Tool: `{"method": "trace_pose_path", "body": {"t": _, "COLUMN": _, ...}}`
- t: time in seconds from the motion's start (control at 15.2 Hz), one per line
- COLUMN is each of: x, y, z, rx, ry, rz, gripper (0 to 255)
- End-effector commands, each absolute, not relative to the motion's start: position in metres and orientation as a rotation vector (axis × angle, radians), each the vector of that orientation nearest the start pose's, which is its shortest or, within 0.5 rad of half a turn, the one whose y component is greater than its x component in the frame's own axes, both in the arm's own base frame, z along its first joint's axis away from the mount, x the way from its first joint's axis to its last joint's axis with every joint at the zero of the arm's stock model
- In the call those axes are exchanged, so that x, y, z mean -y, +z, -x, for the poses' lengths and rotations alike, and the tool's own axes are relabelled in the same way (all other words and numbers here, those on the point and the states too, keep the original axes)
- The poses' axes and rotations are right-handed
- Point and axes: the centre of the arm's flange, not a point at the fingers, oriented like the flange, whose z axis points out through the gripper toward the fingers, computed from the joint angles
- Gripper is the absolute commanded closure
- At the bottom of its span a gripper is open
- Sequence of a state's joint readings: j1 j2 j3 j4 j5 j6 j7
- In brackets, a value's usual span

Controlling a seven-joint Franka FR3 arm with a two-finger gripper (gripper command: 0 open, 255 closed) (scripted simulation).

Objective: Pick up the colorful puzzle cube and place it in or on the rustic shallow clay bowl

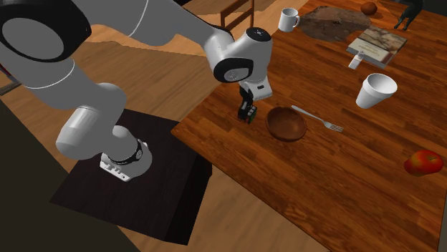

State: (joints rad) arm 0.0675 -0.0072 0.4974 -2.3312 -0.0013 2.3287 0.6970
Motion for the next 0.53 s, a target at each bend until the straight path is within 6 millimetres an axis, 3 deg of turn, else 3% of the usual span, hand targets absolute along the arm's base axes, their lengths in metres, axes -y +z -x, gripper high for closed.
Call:
{"method": "trace_pose_path", "body": {"t": 0.0, "x": -0.271, "y": 0.351, "z": -0.428, "rx": -0.206, "ry": -0.009, "rz": 3.136, "gripper": 255}}
{"method": "trace_pose_path", "body": {"t": 0.46, "x": -0.271, "y": 0.388, "z": -0.428, "rx": -0.206, "ry": -0.009, "rz": 3.136, "gripper": 255}}
